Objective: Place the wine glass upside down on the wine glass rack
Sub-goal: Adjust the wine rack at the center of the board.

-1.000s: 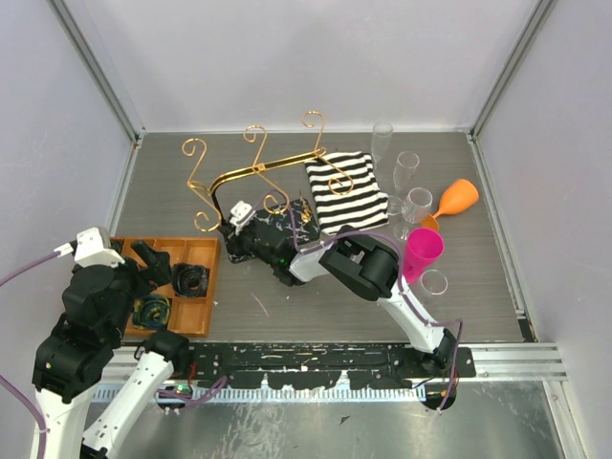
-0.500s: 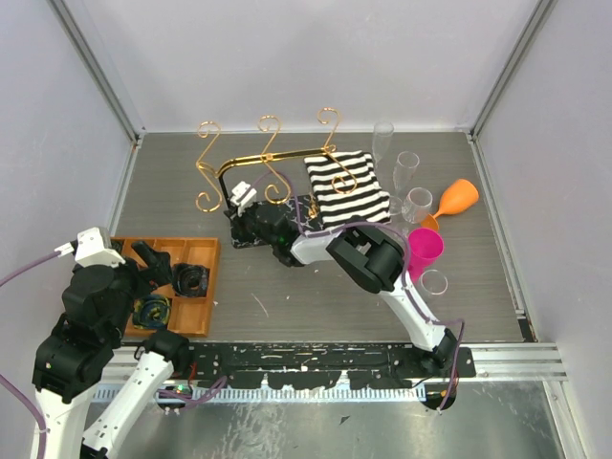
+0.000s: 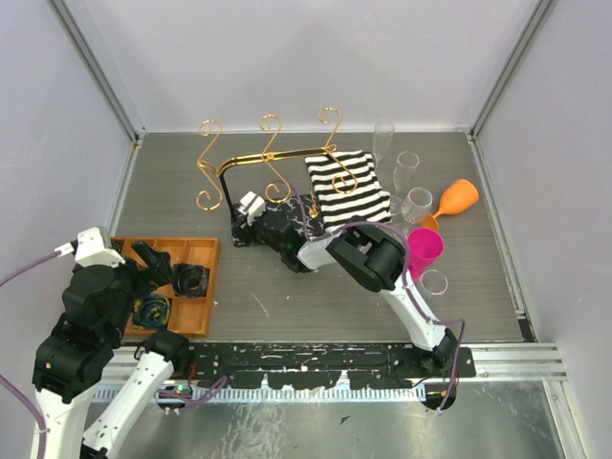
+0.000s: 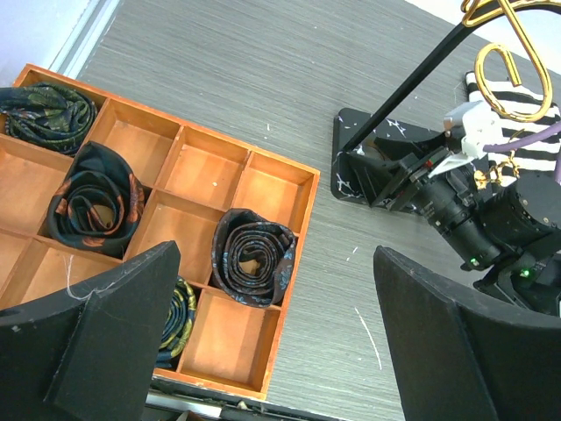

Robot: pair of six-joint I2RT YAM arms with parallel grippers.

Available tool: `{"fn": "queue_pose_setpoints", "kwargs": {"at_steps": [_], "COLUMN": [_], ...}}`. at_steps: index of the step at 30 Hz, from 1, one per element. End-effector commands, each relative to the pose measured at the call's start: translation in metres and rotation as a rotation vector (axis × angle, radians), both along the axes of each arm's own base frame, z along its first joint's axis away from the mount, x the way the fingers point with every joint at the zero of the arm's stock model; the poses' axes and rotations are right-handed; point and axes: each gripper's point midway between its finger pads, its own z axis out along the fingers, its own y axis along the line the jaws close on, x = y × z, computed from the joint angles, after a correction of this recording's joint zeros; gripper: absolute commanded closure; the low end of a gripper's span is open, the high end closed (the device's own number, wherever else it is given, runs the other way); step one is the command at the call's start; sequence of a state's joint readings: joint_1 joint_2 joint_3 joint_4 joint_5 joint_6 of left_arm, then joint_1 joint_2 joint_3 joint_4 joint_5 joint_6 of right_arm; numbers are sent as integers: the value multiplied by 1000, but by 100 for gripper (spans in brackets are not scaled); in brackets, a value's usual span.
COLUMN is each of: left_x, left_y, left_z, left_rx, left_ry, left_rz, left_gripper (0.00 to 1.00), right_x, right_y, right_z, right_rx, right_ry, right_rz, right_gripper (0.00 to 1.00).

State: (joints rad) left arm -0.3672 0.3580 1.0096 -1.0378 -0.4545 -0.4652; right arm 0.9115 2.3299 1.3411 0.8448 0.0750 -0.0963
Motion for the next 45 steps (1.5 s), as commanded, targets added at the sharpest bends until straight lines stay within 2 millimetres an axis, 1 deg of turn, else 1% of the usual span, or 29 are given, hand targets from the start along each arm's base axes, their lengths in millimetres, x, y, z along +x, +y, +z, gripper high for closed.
{"fn": "queue_pose_setpoints", "kwargs": {"at_steps": [1, 6, 10, 12, 15, 18, 21, 23, 25, 27, 30, 33, 35, 37, 43, 45], "left_x": [4, 4, 4, 5, 5, 5, 5, 5, 4, 5, 5, 4, 4, 4, 3, 3], "left_y": [-1, -1, -1, -1, -1, -1, -1, -1, -1, -1, -1, -1, 0, 0, 0, 0], "left_z": [0, 0, 0, 0, -1, -1, -1, -1, 0, -1, 0, -1, 0, 0, 0, 0], "left_rx": [4, 5, 6, 7, 8, 7, 7, 7, 6, 6, 6, 6, 5, 6, 5, 5], "left_ry": [-8, -6, -4, -2, 1, 0, -1, -1, -2, -2, -2, -2, -5, -5, -6, -8], "left_rz": [-1, -2, -2, -2, 0, 1, 1, 3, 0, -1, -1, 1, 3, 4, 5, 4], "left_gripper": [1, 1, 1, 1, 1, 1, 1, 1, 1, 1, 1, 1, 1, 1, 1, 1], "right_x": [-12, -33, -55, -64, -80, -96, -114, -122, -124, -125, -124, -119, -116, -110, -91, -86], "right_y": [1, -9, -24, -35, -54, -79, -98, -112, -125, -134, -143, -150, -149, -152, -161, -155], "right_z": [66, 73, 71, 68, 59, 44, 25, 10, -4, -12, -21, -33, -43, -49, -59, -61], "right_rx": [105, 129, 153, 164, 162, 138, 115, 111, 76, 40, -3, -30, -53, -68, -121, -158], "right_ry": [-115, -131, -126, -111, -78, -34, 41, 116, 163, 183, 201, 272, 340, 378, 413, 410], "right_rz": [-25, -55, -111, -152, -232, -341, -414, -474, -532, -571, -601, -610, -576, -569, -512, -455], "right_gripper": [39, 30, 28, 27, 26, 24, 20, 19, 18, 16, 15, 13, 13, 13, 12, 13]}}
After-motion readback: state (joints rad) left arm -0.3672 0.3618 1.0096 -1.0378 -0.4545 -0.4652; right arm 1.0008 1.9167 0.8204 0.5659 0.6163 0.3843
